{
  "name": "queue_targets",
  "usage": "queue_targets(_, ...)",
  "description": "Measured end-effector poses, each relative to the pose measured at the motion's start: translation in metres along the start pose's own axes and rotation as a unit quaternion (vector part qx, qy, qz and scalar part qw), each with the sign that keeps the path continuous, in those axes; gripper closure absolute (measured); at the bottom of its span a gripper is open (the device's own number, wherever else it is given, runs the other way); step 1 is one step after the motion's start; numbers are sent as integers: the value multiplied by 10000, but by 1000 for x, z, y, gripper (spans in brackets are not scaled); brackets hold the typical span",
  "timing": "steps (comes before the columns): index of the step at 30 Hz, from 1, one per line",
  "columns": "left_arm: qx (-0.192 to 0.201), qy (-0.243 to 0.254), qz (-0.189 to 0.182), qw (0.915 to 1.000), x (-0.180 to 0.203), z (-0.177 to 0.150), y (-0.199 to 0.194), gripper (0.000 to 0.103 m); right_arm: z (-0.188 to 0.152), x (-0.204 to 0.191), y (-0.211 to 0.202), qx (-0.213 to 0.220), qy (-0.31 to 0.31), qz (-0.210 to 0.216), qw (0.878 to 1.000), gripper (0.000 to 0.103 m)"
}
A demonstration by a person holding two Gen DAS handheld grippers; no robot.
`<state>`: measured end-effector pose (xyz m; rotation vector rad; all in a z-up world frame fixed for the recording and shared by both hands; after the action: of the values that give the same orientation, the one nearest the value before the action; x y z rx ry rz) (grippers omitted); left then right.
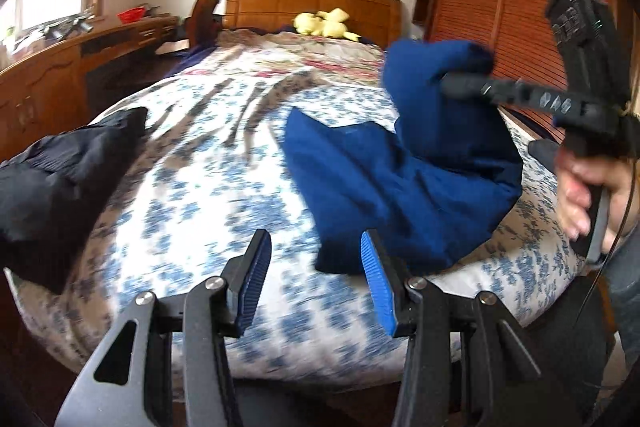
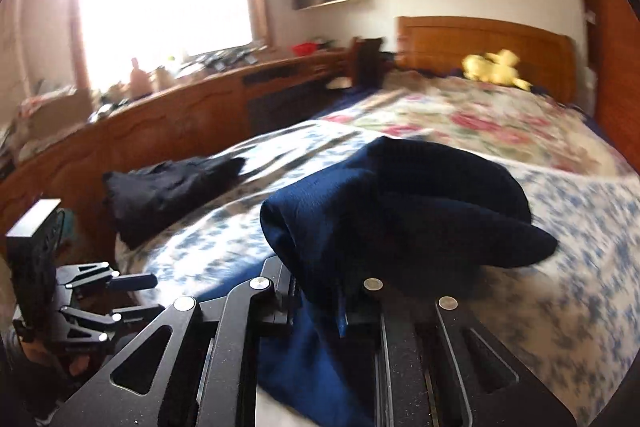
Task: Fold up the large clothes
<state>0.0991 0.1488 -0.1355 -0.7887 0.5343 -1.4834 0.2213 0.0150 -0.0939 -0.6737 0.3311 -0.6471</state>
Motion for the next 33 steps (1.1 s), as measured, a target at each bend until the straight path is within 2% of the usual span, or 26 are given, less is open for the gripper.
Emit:
queue_targets(3,18,-92,87,9999,-15,-5,-5,58,-2,-31,41,-349,-93,202,9991,91)
queue_targets(6,37,-159,138,9998,-24,-7,-9,58,-23,-54,79,-803,-254,277,9961,91)
queue_targets(9,49,-191,151,9997,-29,-10,-10,58,-43,-61,97,-1109,-332,197,9931,90)
queue_targets(11,57,-191,136,9997,-27,-9,-10,58,-46,-60,96,-1137,-353,84,9928,88)
queue_targets(13,76,-173,115,9998,-24,-7,-10,58,-44,-57,87,-1131,-323,56,9930,75)
queue_targets(14,92,-158,106,9998,-20,-5,-11,58,-42,-57,81,-1092,-301,118,9935,59)
queue_targets(15,105,-145,96,9998,-17,-4,-12,58,-38,-57,70,-993,-279,212,9944,48)
queue_targets(16,127,-124,76,9998,-13,-2,-12,58,-34,-59,63,-907,-286,244,9952,47)
queue_targets(20,223,-23,-48,9997,4,9,-13,58,-21,-54,21,-540,-412,232,9974,47)
queue_targets(23,259,54,-127,9996,18,18,-13,58,-20,-36,-5,-319,-369,112,9987,47)
queue_targets(24,276,83,-172,9994,23,22,-13,58,-23,-26,-9,-332,-344,10,9989,52)
queue_targets(26,303,116,-234,9992,30,29,-11,58,-31,-8,-7,-473,-223,-147,9985,69)
queue_targets(27,316,123,-261,9991,33,33,-9,58,-37,2,-2,-601,-104,-183,9980,73)
queue_targets(31,288,74,-287,9991,37,44,-2,58,-65,26,22,-968,196,-193,9949,79)
queue_targets(33,250,67,-282,9993,37,46,3,58,-82,25,35,-1224,225,-1,9922,80)
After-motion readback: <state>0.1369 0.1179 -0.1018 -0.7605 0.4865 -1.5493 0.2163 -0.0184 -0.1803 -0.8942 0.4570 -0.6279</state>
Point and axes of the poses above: each gripper's, at about its wrist camera, not at the fingertips, and y roughly the way its jaws point, x to its right, z to its top, the point moved 8 cm from there along y, roughly the way its jaws point, and after that the axes turned 12 degrees about -x, right-handed, at the moved point
